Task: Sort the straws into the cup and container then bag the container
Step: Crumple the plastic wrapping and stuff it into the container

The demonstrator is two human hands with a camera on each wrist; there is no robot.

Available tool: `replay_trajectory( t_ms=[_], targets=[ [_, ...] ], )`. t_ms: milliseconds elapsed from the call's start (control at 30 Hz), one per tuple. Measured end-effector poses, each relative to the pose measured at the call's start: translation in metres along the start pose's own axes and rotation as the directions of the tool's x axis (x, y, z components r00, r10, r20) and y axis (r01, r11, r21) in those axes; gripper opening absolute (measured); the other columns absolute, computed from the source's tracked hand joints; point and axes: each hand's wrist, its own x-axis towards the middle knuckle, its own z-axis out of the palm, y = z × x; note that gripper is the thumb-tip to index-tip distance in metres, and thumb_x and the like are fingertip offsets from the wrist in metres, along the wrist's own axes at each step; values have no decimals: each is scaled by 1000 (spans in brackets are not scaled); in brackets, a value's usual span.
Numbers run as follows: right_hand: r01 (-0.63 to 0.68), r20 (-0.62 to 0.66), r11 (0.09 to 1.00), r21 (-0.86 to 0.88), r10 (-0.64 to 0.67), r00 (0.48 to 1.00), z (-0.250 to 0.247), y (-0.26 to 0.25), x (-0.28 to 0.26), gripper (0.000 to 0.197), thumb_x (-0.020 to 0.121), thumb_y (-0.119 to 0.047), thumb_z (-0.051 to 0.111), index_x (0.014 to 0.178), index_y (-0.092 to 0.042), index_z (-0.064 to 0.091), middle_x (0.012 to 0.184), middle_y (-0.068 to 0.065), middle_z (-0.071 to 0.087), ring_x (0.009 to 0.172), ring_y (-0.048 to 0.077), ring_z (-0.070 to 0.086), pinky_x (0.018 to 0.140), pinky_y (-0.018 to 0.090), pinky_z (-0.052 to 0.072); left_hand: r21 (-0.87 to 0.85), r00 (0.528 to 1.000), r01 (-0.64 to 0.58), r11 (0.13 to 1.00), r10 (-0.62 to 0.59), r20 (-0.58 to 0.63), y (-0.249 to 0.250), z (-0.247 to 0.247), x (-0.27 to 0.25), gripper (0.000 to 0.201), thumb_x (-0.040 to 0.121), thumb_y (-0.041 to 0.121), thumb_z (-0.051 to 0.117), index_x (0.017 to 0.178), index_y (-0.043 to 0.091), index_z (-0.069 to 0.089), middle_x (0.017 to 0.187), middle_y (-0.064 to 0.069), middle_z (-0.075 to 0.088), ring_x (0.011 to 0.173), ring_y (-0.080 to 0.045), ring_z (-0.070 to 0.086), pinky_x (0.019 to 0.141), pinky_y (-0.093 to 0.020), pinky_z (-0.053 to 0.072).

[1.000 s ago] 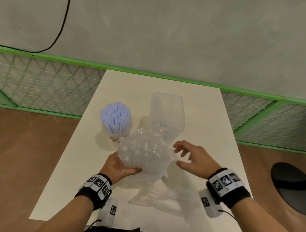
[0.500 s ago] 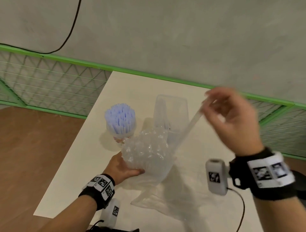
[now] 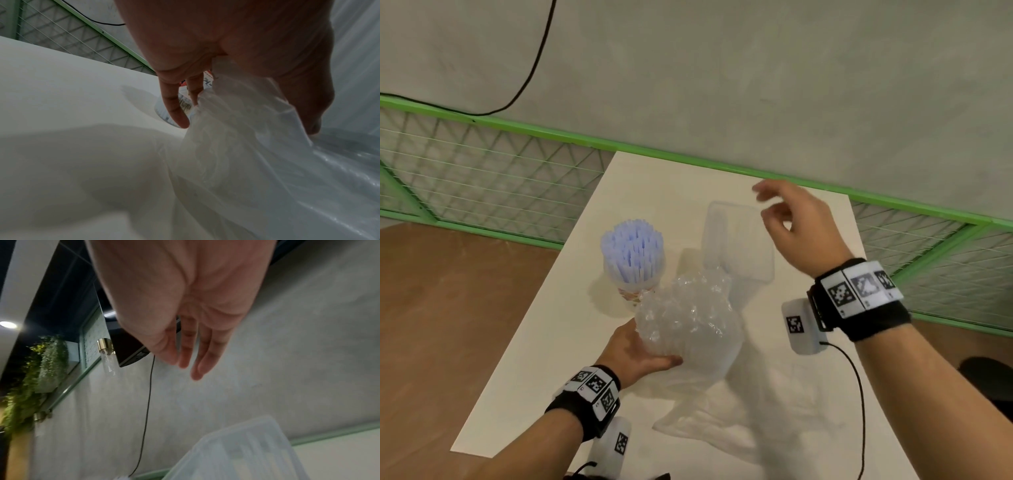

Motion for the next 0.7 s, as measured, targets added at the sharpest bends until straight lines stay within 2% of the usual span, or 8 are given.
replay_trajectory(
  t_ms=[67, 100, 200, 267, 367, 500, 600, 700],
  targets=[
    [20, 99, 998, 55, -26, 995, 7, -2, -21, 45, 81, 9, 51, 114, -18, 64, 99, -3, 68, 85, 13, 68, 82, 21, 53, 0, 1000, -4, 1000, 4, 4, 2, 1, 0, 65, 54, 3, 93, 111, 13, 63, 94, 21, 74, 91, 2, 69, 74, -6, 49],
    [23, 164, 997, 68, -34, 986, 12, -3, -32, 46, 80, 10, 52, 115, -18, 64, 99, -3, 68, 87, 11, 67, 82, 21, 53, 3, 1000, -7, 1000, 7, 7, 2, 1, -1, 63, 55, 2, 92, 110, 14, 63, 93, 23, 73, 90, 4, 69, 73, -5, 49],
    [-26, 381, 996, 82, -7, 925, 29, -2, -67, 55, 81, -2, 63, 131, -24, 55, 122, -7, 62, 102, 6, 60, 90, 21, 50, -3, 1000, -15, 1000, 15, 15, 2, 1, -1, 61, 56, 0, 91, 109, 13, 63, 89, 27, 72, 87, 6, 68, 71, -4, 48],
    [-80, 463, 993, 90, 29, 886, 41, 1, -83, 65, 82, -12, 67, 139, -31, 45, 136, -13, 52, 112, 3, 54, 97, 21, 46, -1, 1000, -14, 1000, 14, 15, 2, 0, -1, 60, 56, 2, 92, 108, 14, 63, 90, 26, 72, 87, 6, 69, 72, -4, 48],
    [-114, 449, 986, 123, 47, 892, 49, 5, -91, 63, 83, -17, 67, 139, -36, 43, 137, -18, 50, 118, 2, 51, 101, 22, 44, -17, 1000, -13, 1000, 14, 11, 0, -1, 0, 61, 55, 3, 92, 109, 11, 65, 94, 19, 74, 90, 1, 70, 74, -6, 49],
    [-101, 389, 980, 173, 26, 921, 53, 8, -88, 49, 82, -17, 69, 128, -27, 54, 124, -16, 57, 115, 2, 54, 96, 22, 46, -32, 1000, -6, 999, 7, 9, -1, -2, -1, 63, 53, 4, 93, 110, 12, 65, 97, 14, 75, 94, -3, 70, 77, -9, 51],
    [-39, 353, 982, 185, -30, 935, 58, 6, -86, 34, 81, -16, 68, 114, -22, 63, 109, -12, 60, 103, 3, 56, 88, 17, 46, -32, 1000, -8, 999, 8, 12, 0, -2, -1, 63, 53, 6, 94, 110, 13, 65, 98, 15, 75, 95, -4, 70, 78, -9, 51],
    [-82, 359, 967, 241, -10, 933, 60, 5, -87, 26, 82, -13, 70, 106, -21, 65, 106, -14, 64, 101, 4, 59, 86, 18, 49, -34, 1000, -8, 999, 9, 23, 2, -1, -2, 61, 55, 1, 92, 108, 14, 64, 92, 22, 74, 90, 4, 69, 73, -6, 50]
  ],
)
